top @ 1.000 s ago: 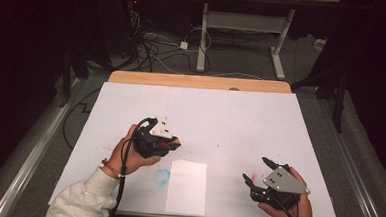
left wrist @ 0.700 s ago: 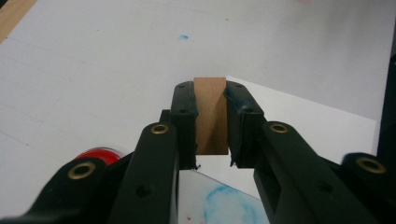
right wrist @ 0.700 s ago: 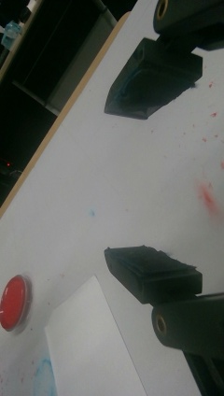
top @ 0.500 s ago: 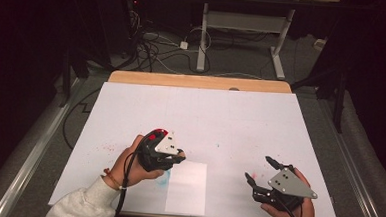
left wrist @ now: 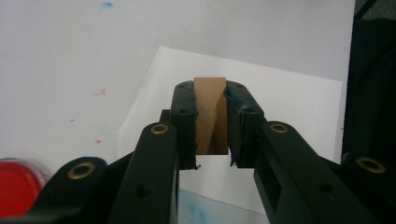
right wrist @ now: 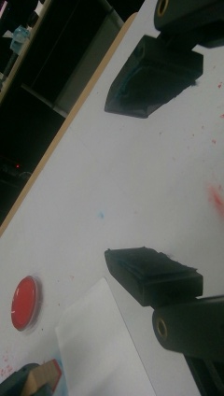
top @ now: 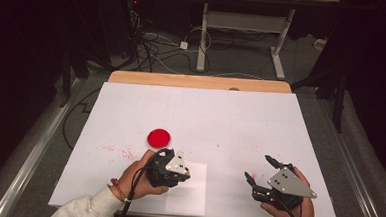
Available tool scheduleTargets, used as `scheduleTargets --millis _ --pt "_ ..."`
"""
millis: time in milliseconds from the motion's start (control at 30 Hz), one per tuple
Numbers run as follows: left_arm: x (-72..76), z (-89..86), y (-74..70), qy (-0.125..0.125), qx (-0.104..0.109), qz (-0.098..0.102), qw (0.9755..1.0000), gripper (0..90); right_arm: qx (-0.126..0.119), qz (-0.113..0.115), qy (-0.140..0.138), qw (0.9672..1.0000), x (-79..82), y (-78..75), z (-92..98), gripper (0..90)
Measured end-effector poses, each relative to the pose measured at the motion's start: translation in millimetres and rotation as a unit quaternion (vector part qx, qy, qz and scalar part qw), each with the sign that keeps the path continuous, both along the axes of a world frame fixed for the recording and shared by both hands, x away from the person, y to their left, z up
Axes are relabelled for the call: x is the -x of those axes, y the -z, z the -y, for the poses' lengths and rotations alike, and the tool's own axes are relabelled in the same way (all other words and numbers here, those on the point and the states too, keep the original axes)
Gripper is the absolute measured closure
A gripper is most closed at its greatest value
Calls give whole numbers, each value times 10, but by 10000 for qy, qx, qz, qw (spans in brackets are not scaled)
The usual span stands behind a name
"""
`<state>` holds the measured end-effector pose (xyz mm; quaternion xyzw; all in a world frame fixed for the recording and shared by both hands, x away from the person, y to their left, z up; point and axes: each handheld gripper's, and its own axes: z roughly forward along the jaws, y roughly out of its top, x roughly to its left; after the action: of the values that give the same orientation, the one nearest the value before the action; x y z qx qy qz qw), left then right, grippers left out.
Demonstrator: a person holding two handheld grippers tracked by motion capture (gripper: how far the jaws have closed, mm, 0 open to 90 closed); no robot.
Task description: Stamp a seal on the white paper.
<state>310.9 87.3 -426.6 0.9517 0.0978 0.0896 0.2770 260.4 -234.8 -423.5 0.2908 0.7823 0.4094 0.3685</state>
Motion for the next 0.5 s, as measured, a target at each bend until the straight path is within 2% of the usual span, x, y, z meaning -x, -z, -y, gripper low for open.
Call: scheduleTargets --millis 167,400,500 --pt "-12 81 156 89 -212 -136 9996 738 51 -49 -52 10000 -12 19 -26 250" --pt "-27 111 260 46 -268 -235 9994 738 65 -106 -80 9999 -23 27 -44 250" --pt "-43 121 297 59 -364 -271 9990 738 66 -144 -126 9998 -27 31 -58 250"
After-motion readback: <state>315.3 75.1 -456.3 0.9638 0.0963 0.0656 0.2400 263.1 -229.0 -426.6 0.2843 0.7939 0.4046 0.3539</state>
